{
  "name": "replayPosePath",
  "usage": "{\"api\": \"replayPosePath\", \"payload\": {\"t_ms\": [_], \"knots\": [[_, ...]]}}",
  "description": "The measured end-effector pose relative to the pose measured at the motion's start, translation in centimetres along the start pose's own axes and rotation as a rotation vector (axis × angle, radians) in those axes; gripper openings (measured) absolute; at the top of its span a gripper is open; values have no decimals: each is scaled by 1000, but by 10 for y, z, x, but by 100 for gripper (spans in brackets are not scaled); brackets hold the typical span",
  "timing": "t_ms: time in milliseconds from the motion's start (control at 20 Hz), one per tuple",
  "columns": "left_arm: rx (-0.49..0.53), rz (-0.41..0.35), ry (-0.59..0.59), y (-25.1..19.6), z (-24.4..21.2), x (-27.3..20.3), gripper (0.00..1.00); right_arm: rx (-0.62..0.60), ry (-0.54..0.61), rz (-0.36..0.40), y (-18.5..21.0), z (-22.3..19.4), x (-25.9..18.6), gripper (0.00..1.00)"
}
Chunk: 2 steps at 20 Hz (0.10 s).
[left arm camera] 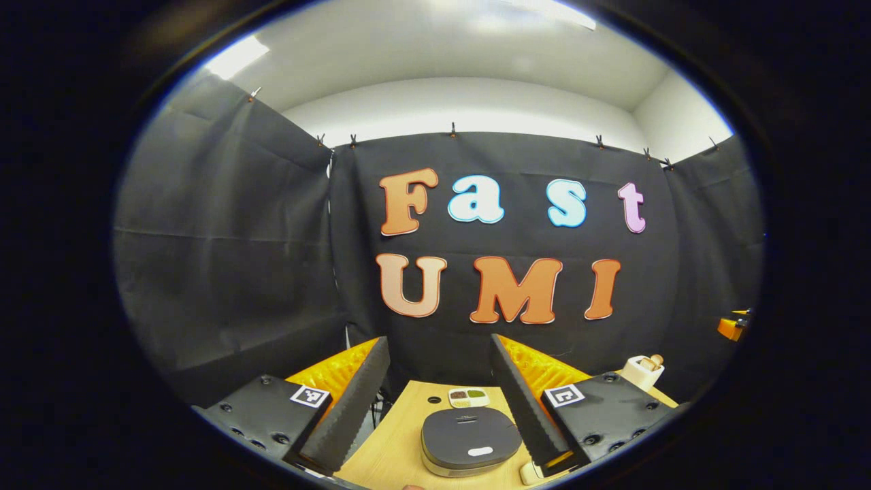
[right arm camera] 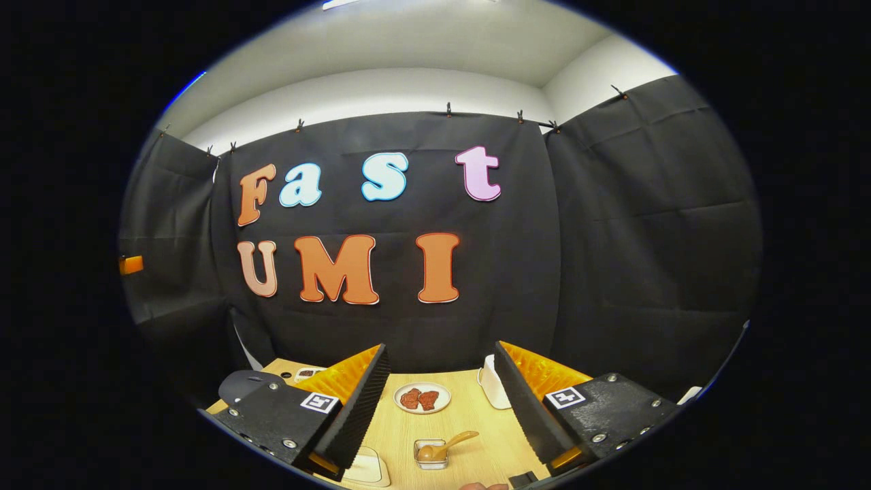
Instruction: Close the left gripper, press the button to open the rice cooker; take a wooden spoon from the chopstick holder with the right hand, scoop a spoonful of rice and pour it into the rice cooker, then put the wooden spoon back into the chopstick holder.
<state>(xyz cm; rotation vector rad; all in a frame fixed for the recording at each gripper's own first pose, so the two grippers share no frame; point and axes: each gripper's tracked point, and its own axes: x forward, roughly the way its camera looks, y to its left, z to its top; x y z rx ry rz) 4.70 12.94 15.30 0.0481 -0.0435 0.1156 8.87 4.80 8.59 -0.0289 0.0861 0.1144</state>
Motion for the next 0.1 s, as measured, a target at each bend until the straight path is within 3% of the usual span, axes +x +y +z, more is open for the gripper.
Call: {"api": "replayPosePath", "payload": {"t_ms": [100], "knots": [[9,25,7,8,-3,0,100,5,1,-6,0,-1,1,100]]}}
